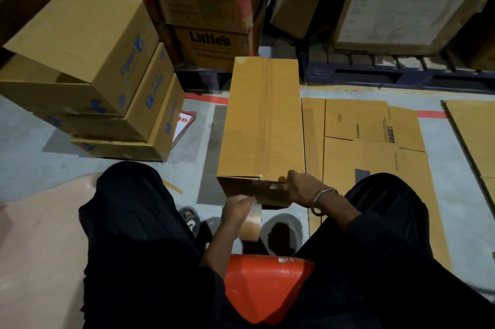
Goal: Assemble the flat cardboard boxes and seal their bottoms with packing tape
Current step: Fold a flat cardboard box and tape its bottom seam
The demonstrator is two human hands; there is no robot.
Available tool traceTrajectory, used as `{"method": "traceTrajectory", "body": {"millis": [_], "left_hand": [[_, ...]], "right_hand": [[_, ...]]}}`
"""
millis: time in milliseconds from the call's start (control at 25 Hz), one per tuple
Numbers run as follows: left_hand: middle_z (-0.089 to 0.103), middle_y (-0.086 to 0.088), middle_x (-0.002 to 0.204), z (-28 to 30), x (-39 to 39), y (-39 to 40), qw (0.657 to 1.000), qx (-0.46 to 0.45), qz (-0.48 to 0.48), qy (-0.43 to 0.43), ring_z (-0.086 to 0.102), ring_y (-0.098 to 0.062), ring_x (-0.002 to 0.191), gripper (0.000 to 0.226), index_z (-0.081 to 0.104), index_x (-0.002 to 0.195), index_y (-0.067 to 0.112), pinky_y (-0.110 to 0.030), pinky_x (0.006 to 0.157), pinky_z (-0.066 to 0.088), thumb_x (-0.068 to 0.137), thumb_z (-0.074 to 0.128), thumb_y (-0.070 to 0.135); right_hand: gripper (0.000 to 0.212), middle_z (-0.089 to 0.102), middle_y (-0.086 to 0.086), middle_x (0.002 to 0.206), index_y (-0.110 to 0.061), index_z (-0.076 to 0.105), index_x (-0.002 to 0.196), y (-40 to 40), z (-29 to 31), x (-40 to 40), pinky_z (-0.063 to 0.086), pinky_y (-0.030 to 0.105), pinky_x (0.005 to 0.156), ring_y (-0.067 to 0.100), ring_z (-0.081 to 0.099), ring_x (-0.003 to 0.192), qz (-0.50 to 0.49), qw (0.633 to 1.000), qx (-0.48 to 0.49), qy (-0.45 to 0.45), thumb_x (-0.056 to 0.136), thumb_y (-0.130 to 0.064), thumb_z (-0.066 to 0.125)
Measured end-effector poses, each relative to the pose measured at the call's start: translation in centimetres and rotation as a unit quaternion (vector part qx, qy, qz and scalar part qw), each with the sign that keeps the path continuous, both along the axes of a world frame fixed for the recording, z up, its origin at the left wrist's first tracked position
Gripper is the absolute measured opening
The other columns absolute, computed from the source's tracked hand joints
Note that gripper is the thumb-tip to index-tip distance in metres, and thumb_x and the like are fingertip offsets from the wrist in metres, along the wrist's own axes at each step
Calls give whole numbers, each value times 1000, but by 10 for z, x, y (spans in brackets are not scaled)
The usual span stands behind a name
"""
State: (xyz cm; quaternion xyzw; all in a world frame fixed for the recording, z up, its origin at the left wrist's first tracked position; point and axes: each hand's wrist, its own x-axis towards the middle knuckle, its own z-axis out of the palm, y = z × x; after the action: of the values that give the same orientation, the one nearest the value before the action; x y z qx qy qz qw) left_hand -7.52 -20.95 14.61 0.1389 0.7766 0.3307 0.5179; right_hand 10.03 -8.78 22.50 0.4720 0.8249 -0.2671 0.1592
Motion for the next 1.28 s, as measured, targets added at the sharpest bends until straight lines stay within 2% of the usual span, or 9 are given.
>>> {"method": "traceTrajectory", "body": {"millis": [80, 160, 240, 400, 520, 880, 960, 1120, 1280], "left_hand": [[75, -8, 90, 11, -10, 2, 1000, -20, 22, 6, 67, -28, 84, 10, 77, 83, 19, -33, 75, 51, 83, 79, 28], [70, -13, 79, 26, -23, 4, 997, -20, 72, -36, 63, -27, 68, 7, 74, 86, 11, -31, 63, 48, 84, 79, 16], [67, -12, 73, 33, -37, 5, 991, -17, 127, -34, 62, -27, 63, 10, 71, 82, 9, -33, 62, 48, 81, 81, 14], [74, -14, 83, 35, -45, -3, 979, -10, 204, 7, 70, -33, 77, 37, 77, 96, 6, -43, 69, 58, 67, 84, 28], [71, -12, 83, 35, -40, -8, 974, -11, 225, 2, 66, -31, 76, 29, 77, 100, 6, -37, 66, 52, 77, 81, 23], [69, -14, 80, 42, -31, -3, 977, -8, 214, -11, 64, -28, 70, 11, 72, 86, 10, -37, 66, 51, 84, 79, 19], [72, -16, 86, 44, -30, -4, 978, -13, 210, -12, 66, -30, 73, 15, 73, 91, 12, -37, 66, 52, 83, 80, 22], [72, -13, 85, 47, -29, -6, 981, -21, 193, 4, 67, -31, 75, 14, 71, 81, 14, -37, 68, 53, 82, 80, 24], [76, -8, 85, 54, -34, 1, 990, -13, 138, 28, 73, -35, 88, 21, 76, 79, 19, -49, 84, 62, 70, 81, 37]], "right_hand": [[28, 64, 13, 97, -12, 47, 117, 7, 5, 4, 44, 33, 64, 28, 60, 80, -82, 991, -53, 95, 103, -35, 51], [45, 61, 3, 92, -19, 47, 118, 12, 7, -6, 43, 31, 62, 22, 58, 78, -124, 982, -22, 143, 98, -58, 55], [66, 61, 0, 96, -22, 50, 119, 16, 0, -24, 51, 34, 69, 22, 59, 85, -104, 984, 36, 140, 84, -77, 61], [83, 65, 7, 108, -25, 53, 122, 20, -25, -48, 57, 40, 77, 22, 59, 90, -74, 988, 46, 127, 70, -89, 63], [94, 61, 7, 110, -28, 52, 127, 21, -32, -49, 55, 39, 81, 23, 56, 95, -45, 992, 48, 104, 61, -94, 65], [71, 68, 7, 111, -21, 48, 121, 24, -48, -47, 51, 41, 82, 25, 55, 100, 17, 988, 106, 111, 72, -52, 89], [75, 67, 3, 114, -22, 46, 124, 26, -48, -45, 51, 41, 85, 25, 52, 103, 25, 990, 84, 111, 69, -43, 92], [88, 52, 2, 106, -23, 48, 130, 26, -46, -44, 51, 38, 85, 24, 52, 101, -25, 990, 42, 132, 63, -59, 91], [84, 55, 12, 123, -25, 45, 135, 32, -47, -44, 52, 39, 89, 31, 57, 110, -25, 994, 12, 109, 68, -32, 95]]}}
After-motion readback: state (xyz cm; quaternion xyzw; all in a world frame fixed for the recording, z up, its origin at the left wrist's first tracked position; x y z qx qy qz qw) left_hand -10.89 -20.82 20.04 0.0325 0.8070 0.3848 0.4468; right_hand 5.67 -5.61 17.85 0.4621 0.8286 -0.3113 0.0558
